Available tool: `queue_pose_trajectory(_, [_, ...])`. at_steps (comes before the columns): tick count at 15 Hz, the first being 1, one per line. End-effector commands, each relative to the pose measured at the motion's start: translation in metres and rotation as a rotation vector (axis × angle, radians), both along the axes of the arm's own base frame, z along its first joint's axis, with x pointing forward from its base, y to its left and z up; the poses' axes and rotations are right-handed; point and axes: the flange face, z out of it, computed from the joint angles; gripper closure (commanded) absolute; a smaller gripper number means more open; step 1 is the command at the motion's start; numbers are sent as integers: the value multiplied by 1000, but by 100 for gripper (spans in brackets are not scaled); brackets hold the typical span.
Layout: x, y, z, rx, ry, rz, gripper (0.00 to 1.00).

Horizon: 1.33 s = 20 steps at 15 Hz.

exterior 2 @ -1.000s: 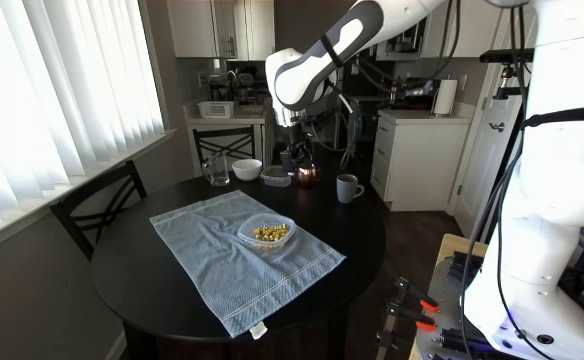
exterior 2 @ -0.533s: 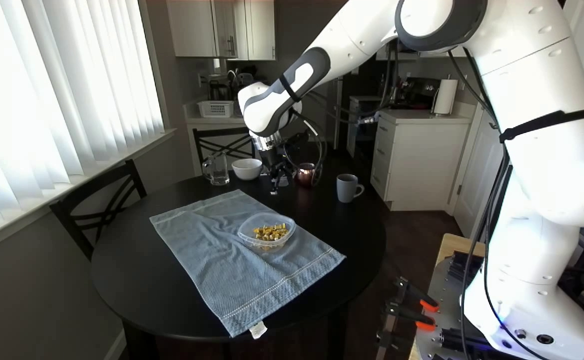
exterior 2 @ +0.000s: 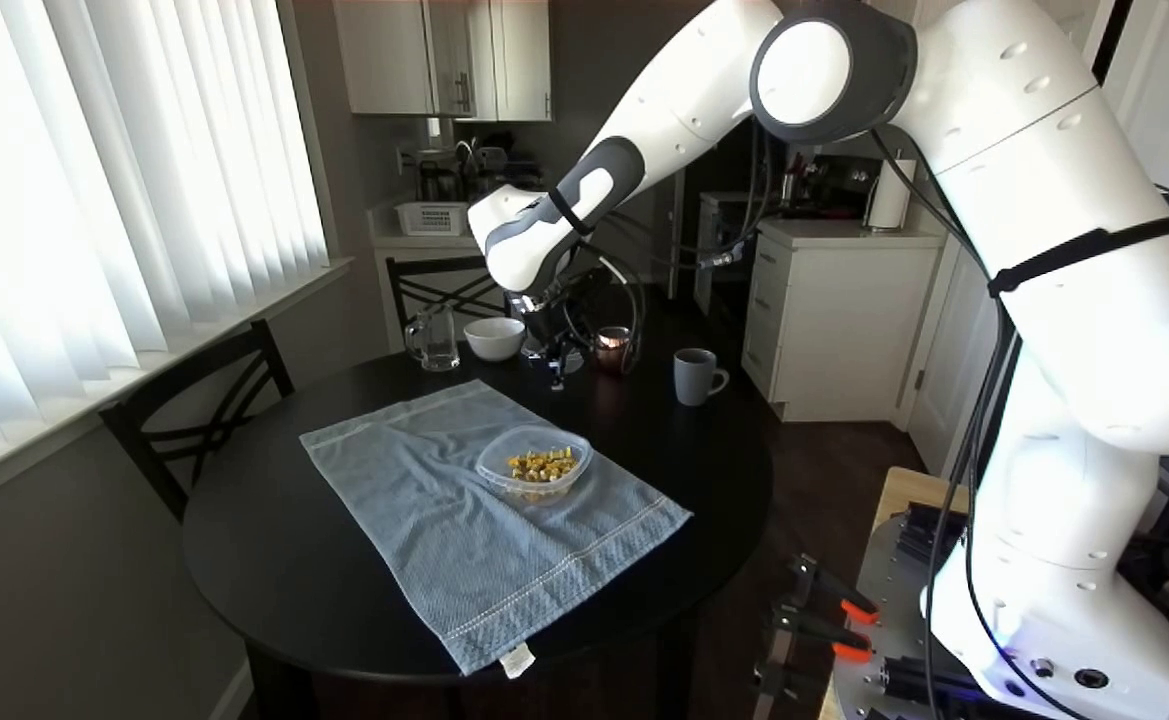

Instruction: Pour the candy onto the blue towel.

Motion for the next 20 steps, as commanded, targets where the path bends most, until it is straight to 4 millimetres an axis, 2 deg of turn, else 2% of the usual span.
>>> queue_pose_trajectory(1, [-2, 22, -35, 112, 112, 62, 0])
queue_pose_trajectory(3, [-5, 31, -60, 126, 159, 68, 0])
queue_pose_trajectory(7, [1, 24, -91, 129, 182, 54, 0])
queue_pose_trajectory(9, [9, 15, -97, 138, 167, 32, 0])
queue_pose_trajectory(12, [22, -1, -87, 215, 120, -28, 0])
queue_pose_trajectory(13, [25, -6, -85, 231, 108, -45, 4])
queue_pose_trajectory(14, [28, -11, -81, 244, 101, -57, 26])
queue_pose_trajectory(16, [32, -21, -76, 261, 85, -76, 31])
queue_pose_trajectory(20, [33, -25, -75, 289, 85, -78, 58])
